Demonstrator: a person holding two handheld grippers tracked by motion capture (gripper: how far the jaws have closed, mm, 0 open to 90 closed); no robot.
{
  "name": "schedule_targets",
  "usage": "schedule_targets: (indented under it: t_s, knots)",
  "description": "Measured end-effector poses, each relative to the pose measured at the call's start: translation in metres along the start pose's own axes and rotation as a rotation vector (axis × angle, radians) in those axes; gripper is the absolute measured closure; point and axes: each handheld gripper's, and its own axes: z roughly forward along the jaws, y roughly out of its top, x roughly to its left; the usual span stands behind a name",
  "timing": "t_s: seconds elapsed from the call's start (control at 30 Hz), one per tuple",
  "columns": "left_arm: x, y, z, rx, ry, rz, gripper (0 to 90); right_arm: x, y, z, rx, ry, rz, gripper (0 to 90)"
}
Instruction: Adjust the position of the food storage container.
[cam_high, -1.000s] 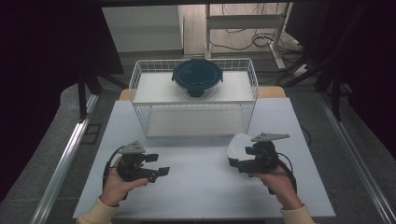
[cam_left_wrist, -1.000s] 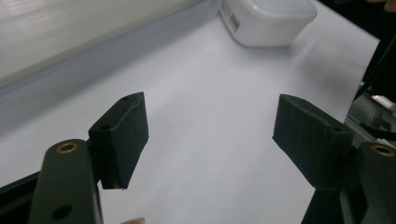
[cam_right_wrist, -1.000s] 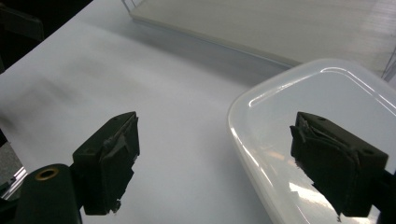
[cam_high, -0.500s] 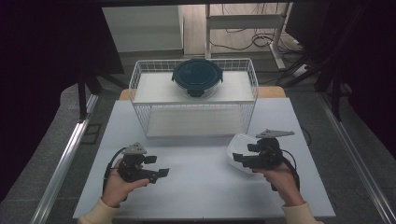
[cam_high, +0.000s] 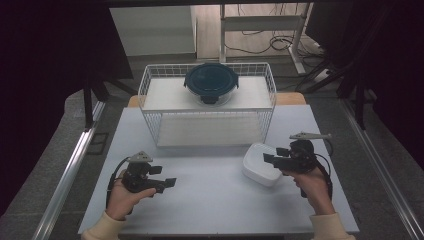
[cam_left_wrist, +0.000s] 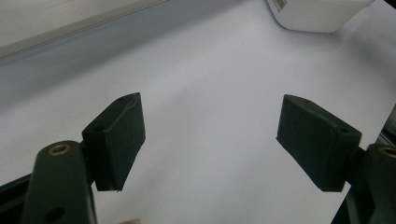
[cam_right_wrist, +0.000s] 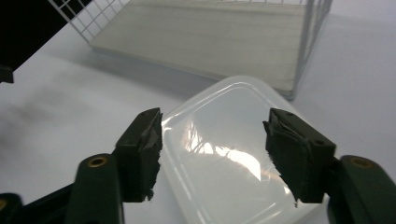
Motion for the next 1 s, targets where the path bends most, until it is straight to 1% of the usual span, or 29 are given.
schedule_targets:
  t_s: [0.13, 0.2, 0.23, 0.3, 0.33, 0.37, 0.43, 0.53, 0.63, 0.7, 0.83, 0.9, 1.0]
  knots:
    - [0.002, 0.0, -0.002, -0.013, -0.002, -0.014, 23.0, -0.01, 0.007, 0.002, 0.014, -0.007, 0.019, 45.2]
    - [0.002, 0.0, -0.003, -0.011, -0.002, -0.014, 23.0, -0.015, 0.013, 0.005, 0.052, -0.027, 0.007, 49.4]
    - [0.002, 0.0, -0.003, -0.012, -0.003, -0.013, 22.9, -0.018, 0.018, 0.008, 0.088, -0.05, -0.006, 52.1]
    - [0.002, 0.0, -0.004, -0.01, -0.005, -0.008, 22.9, -0.022, 0.026, 0.012, 0.124, -0.082, -0.029, 56.7]
    - [0.002, 0.0, -0.004, -0.013, -0.005, -0.011, 22.8, -0.024, 0.029, 0.013, 0.136, -0.09, -0.031, 59.2]
    - [0.002, 0.0, -0.005, -0.015, -0.006, -0.011, 22.8, -0.027, 0.033, 0.016, 0.167, -0.109, -0.037, 61.5]
    - [0.002, -0.001, -0.005, -0.019, -0.005, -0.012, 22.7, -0.033, 0.038, 0.023, 0.205, -0.138, -0.057, 66.3]
    - [0.002, -0.002, -0.004, -0.029, 0.004, -0.024, 22.9, -0.044, 0.043, 0.033, 0.265, -0.161, -0.067, 74.0]
    - [0.003, -0.002, -0.003, -0.026, 0.004, -0.023, 22.9, -0.053, 0.045, 0.044, 0.311, -0.174, -0.073, 80.7]
    - [0.003, -0.002, -0.003, -0.026, 0.003, -0.023, 22.8, -0.056, 0.044, 0.05, 0.345, -0.203, -0.099, 83.8]
    - [0.004, -0.002, -0.003, -0.024, 0.005, -0.027, 22.6, -0.059, 0.039, 0.059, 0.406, -0.224, -0.151, 86.9]
    - [0.005, -0.003, -0.002, -0.024, 0.008, -0.032, 22.3, -0.057, 0.037, 0.062, 0.419, -0.212, -0.159, 88.6]
    - [0.005, -0.003, -0.002, -0.022, 0.01, -0.036, 22.2, -0.054, 0.034, 0.061, 0.418, -0.213, -0.174, 88.8]
